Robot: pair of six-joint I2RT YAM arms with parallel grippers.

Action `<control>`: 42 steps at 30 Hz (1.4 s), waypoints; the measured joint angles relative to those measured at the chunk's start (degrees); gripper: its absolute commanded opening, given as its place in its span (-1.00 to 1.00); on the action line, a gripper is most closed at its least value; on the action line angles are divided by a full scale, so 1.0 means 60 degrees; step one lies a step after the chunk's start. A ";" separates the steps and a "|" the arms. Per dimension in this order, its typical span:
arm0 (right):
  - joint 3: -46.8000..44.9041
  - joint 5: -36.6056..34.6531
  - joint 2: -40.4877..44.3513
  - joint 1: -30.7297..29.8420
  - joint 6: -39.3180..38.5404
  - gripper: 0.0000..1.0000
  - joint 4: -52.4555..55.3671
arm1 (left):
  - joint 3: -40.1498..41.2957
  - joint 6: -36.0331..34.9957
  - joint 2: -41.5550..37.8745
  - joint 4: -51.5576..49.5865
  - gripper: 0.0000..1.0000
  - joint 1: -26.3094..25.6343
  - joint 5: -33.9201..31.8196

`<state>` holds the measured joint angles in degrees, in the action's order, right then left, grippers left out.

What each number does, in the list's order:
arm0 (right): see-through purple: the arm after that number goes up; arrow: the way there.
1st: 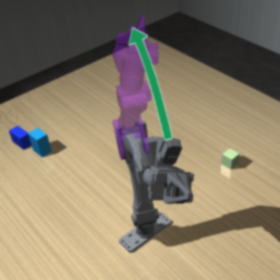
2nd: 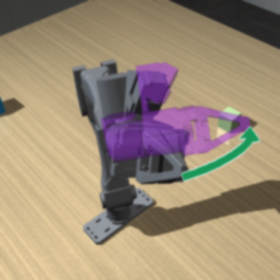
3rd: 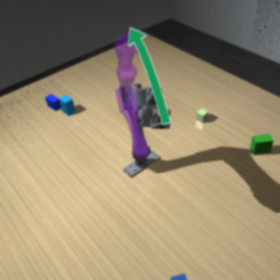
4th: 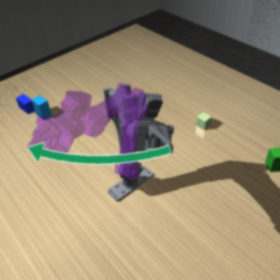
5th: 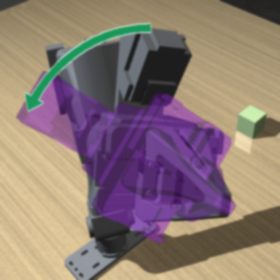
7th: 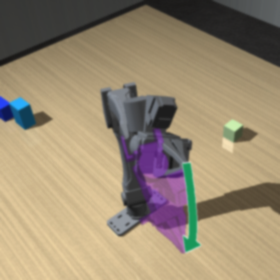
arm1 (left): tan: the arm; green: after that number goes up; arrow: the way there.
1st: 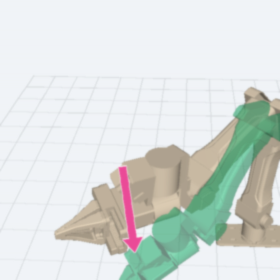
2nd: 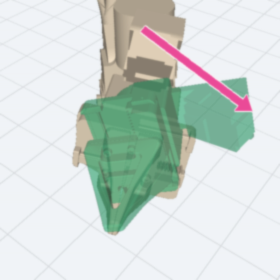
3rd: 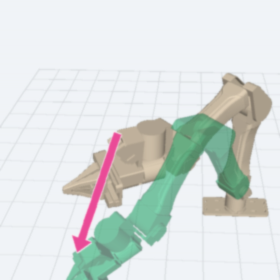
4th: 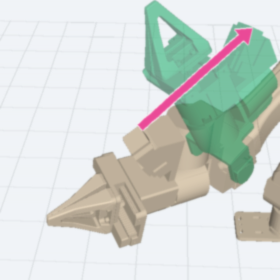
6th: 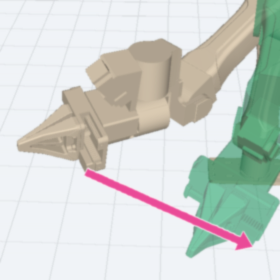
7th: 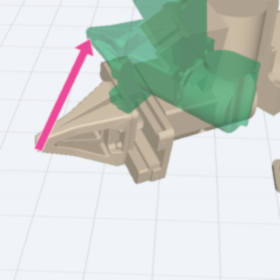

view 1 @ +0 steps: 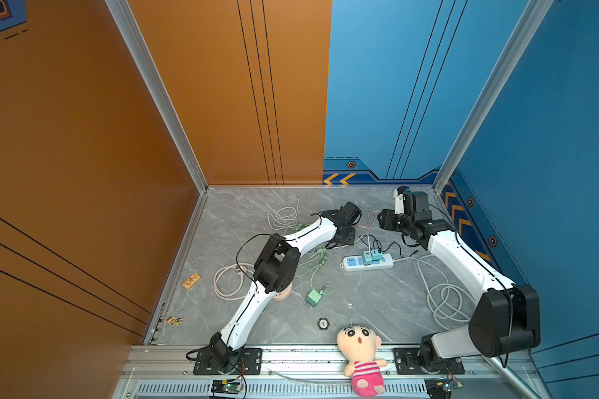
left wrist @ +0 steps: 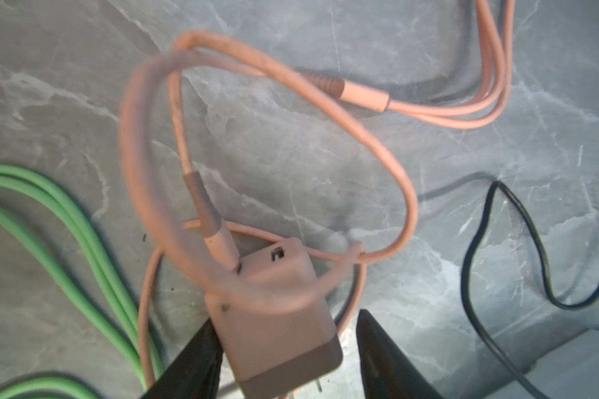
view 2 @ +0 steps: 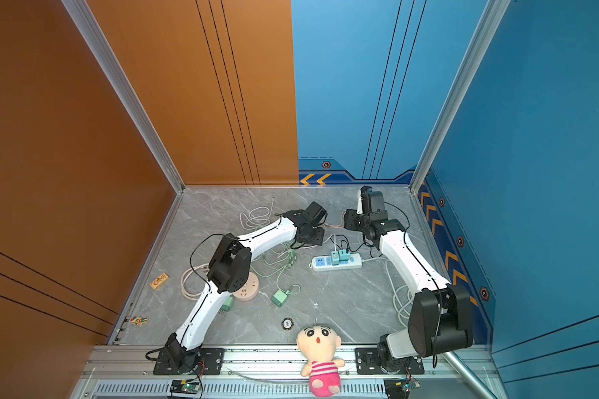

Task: Insert plugs into power strip
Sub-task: Pick up the plug from the top-center of the table.

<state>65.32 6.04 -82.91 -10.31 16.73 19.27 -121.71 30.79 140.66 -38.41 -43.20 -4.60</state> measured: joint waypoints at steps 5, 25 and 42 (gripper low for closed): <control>-0.0051 0.0004 0.0036 0.0007 0.0000 0.14 0.0004 | -0.0204 0.0138 0.0226 -0.0033 0.20 0.0000 -0.0055; -0.0113 0.0546 0.0033 -0.0015 0.0186 0.13 -0.0066 | -0.0503 -0.0168 0.0036 -0.0299 -0.35 0.0011 -0.0627; 0.0106 0.1654 -0.0058 -0.0372 0.0703 0.13 -0.0732 | 0.0262 -0.0936 -0.2313 -0.0237 -0.42 0.0076 -0.0947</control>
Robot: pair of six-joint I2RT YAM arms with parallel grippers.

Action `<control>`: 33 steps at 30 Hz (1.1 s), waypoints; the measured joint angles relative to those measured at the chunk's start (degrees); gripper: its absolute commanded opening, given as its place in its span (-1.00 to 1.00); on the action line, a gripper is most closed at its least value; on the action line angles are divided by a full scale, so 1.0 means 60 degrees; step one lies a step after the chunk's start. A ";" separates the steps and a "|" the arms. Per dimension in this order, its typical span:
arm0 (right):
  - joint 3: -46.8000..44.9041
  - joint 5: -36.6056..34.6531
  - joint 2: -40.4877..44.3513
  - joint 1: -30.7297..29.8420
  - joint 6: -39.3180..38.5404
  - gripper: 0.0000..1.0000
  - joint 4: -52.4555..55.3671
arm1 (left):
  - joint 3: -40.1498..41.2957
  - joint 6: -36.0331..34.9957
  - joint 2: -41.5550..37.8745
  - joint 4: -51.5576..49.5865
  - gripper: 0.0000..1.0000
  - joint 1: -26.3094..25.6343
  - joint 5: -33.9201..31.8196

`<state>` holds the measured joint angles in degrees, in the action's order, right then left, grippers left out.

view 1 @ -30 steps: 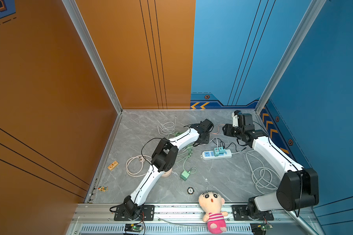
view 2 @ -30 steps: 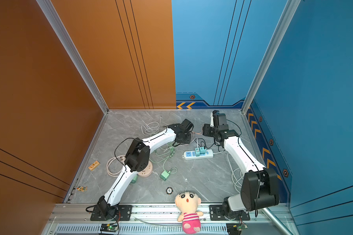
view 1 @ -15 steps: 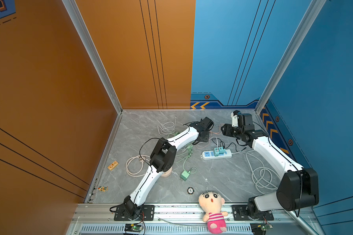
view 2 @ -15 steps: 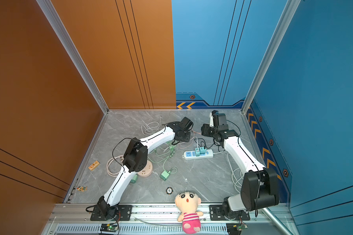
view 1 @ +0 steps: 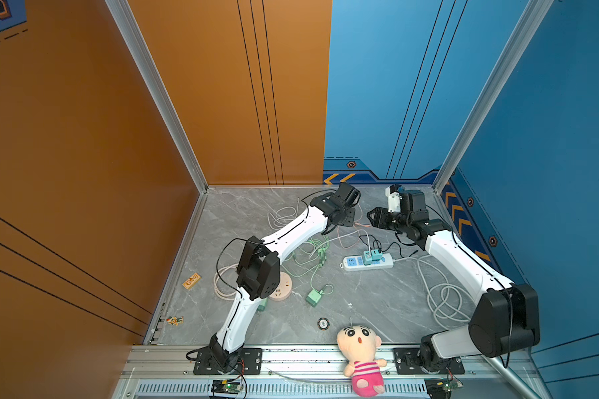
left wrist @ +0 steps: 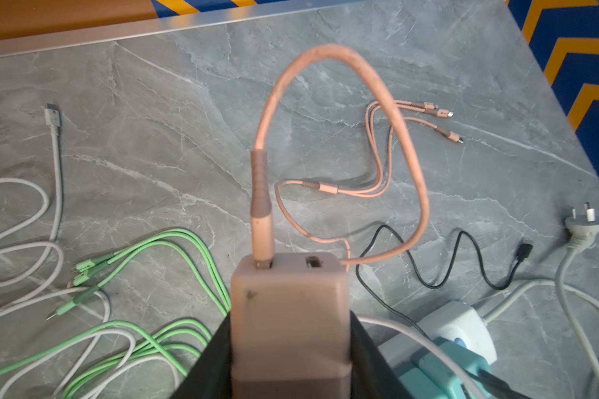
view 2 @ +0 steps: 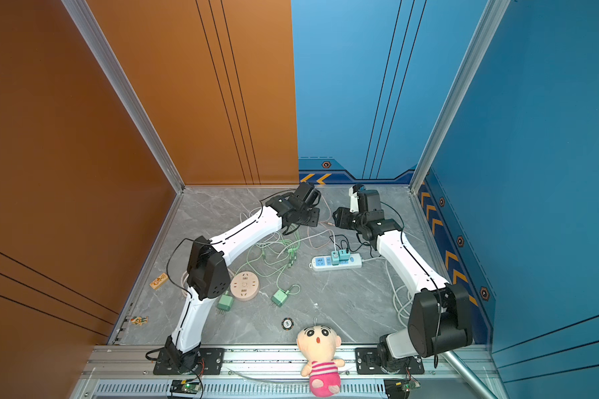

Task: Insert plugs into power strip
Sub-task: Pick up the plug from the top-center of the table, then pass the plug.

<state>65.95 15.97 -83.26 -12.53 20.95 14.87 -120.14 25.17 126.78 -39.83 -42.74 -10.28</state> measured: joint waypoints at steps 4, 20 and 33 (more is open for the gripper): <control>0.0007 0.0470 -0.0018 -0.0058 0.0346 0.11 -0.0404 | 0.0612 -0.0229 -0.0044 0.0248 -0.44 0.0007 0.0011; 0.0029 0.1876 -0.0743 -0.0295 0.1260 0.01 -0.0852 | 0.3646 -0.1661 -0.2164 0.2896 -0.38 0.0186 0.1198; 0.0084 0.3089 -0.1005 -0.0342 0.1344 0.01 -0.1027 | 0.4947 -0.3566 -0.2994 0.3504 -0.36 0.0251 0.2532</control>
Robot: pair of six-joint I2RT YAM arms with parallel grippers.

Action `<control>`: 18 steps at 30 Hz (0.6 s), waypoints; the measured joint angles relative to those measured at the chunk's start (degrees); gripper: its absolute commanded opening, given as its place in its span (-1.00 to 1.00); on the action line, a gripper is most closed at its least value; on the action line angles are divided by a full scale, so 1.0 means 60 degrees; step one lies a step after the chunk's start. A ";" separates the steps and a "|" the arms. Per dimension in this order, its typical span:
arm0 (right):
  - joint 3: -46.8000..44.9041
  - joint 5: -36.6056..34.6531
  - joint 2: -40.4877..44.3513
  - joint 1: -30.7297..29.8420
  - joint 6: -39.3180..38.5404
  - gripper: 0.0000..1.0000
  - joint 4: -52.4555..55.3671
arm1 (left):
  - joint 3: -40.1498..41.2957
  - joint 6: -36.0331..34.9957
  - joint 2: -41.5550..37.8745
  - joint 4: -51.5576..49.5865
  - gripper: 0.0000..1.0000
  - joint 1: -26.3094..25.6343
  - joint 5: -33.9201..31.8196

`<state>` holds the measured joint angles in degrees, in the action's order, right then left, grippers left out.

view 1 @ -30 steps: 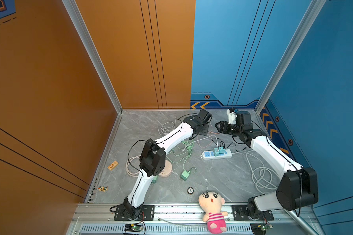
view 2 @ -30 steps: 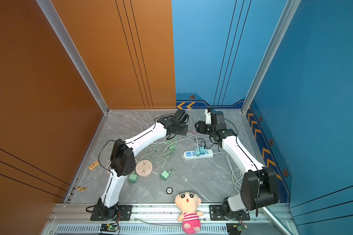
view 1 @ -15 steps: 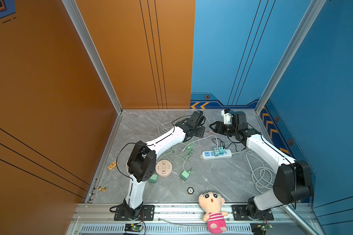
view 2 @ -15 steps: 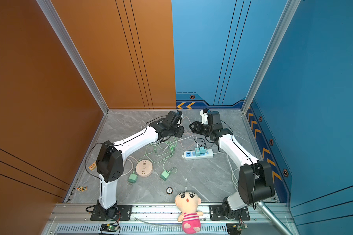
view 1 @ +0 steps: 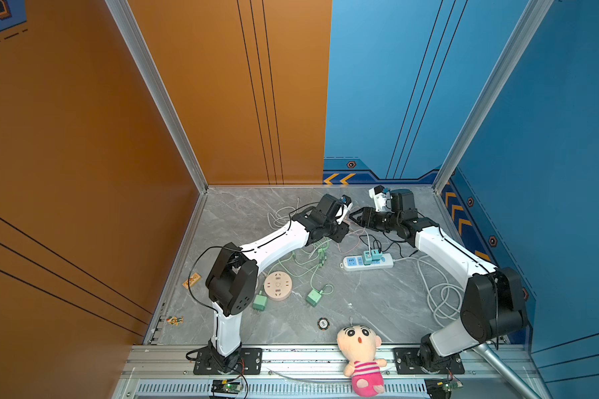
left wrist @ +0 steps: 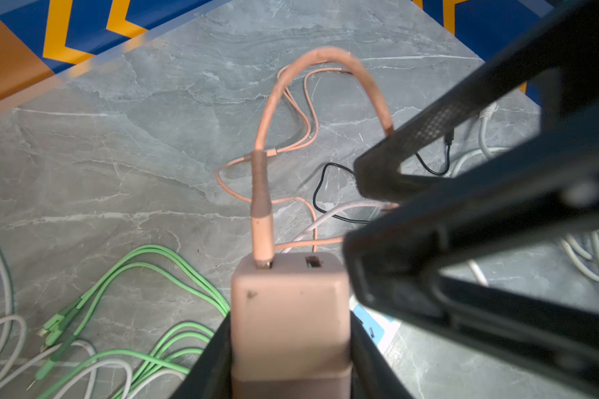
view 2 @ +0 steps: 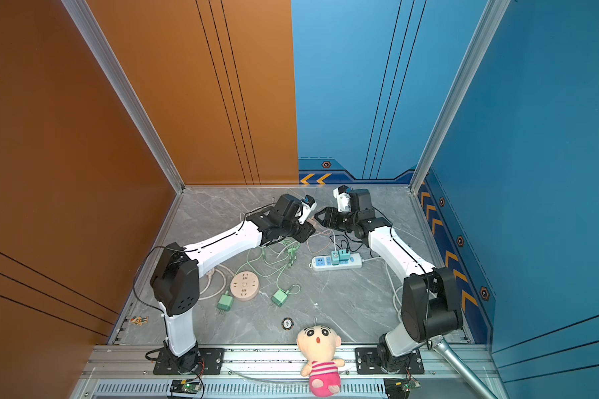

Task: Insert plugs into power strip
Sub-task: Pass the plug.

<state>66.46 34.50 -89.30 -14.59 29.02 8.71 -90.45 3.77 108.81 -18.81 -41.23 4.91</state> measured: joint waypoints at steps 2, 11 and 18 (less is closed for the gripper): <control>0.0004 0.0189 -0.0055 0.0004 -0.0025 -0.01 0.0011 | 0.0040 -0.0200 -0.0149 0.0047 -0.35 0.0007 0.0113; 0.0044 0.1122 -0.0208 -0.0025 -0.0503 -0.04 0.0357 | 0.0178 -0.0732 -0.0353 0.0251 -0.35 0.0069 0.0546; 0.0193 0.1468 -0.0222 -0.0025 -0.0994 -0.09 0.0805 | 0.0321 -0.1086 -0.0390 0.0251 -0.35 0.0076 0.0878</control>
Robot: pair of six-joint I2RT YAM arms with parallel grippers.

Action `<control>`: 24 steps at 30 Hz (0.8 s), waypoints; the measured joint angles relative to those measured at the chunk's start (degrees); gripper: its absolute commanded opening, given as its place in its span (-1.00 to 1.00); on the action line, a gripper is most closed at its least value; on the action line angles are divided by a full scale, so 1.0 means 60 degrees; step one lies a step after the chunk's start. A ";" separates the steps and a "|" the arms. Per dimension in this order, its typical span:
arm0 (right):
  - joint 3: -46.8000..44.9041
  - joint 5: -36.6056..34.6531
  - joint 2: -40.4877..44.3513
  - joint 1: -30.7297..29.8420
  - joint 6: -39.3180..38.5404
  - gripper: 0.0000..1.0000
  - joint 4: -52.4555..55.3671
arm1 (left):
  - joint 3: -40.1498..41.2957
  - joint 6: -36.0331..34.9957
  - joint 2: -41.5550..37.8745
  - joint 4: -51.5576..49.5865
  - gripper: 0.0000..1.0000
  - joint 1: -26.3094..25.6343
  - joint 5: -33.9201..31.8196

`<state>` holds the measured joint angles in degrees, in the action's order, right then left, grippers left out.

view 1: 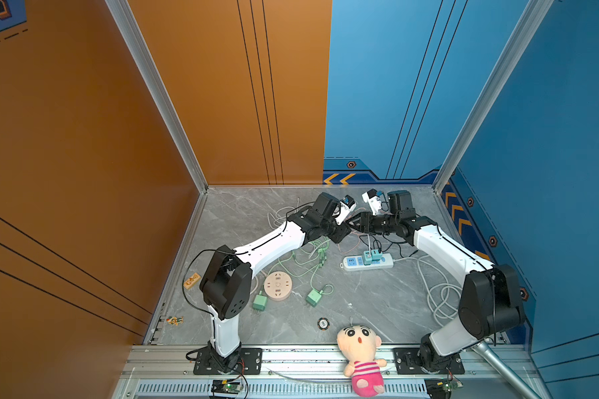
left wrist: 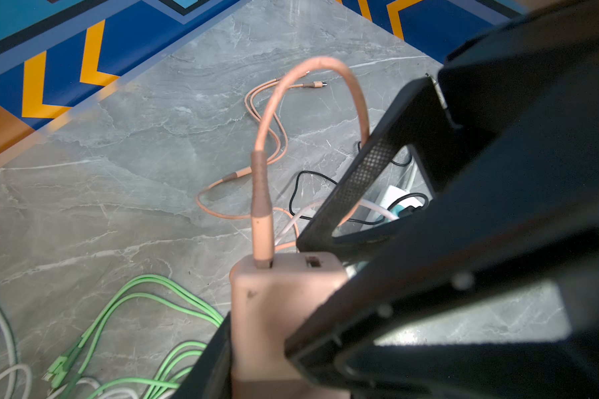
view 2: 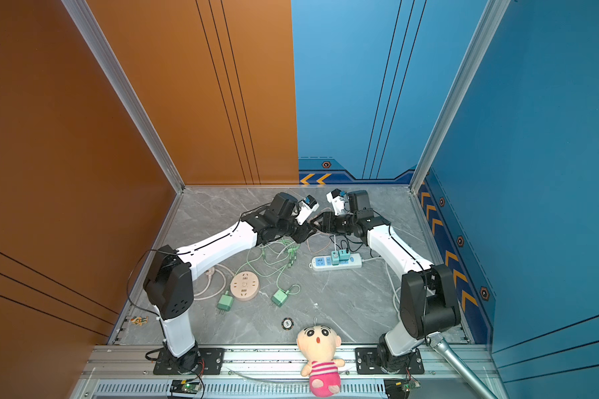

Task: Insert plugs into power strip
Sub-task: Pass the plug.

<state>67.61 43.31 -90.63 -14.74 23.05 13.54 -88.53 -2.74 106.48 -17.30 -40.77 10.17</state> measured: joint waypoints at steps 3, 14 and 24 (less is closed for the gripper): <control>0.0098 0.0277 -0.0117 0.0000 -0.0164 -0.10 0.0186 | 0.0135 -0.0229 -0.0131 -0.0007 -0.35 0.0040 0.0153; 0.0375 0.1198 -0.0331 -0.0018 -0.0667 -0.20 0.0911 | 0.0517 -0.1330 -0.0608 -0.0117 -0.38 0.0186 0.0878; 0.0601 0.1810 -0.0641 -0.0080 -0.0772 -0.34 0.1428 | 0.0674 -0.2539 -0.0765 -0.0386 -0.44 0.0124 0.1129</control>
<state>71.22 54.17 -94.48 -15.22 18.41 22.11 -84.49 -17.98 101.89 -19.62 -40.03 16.95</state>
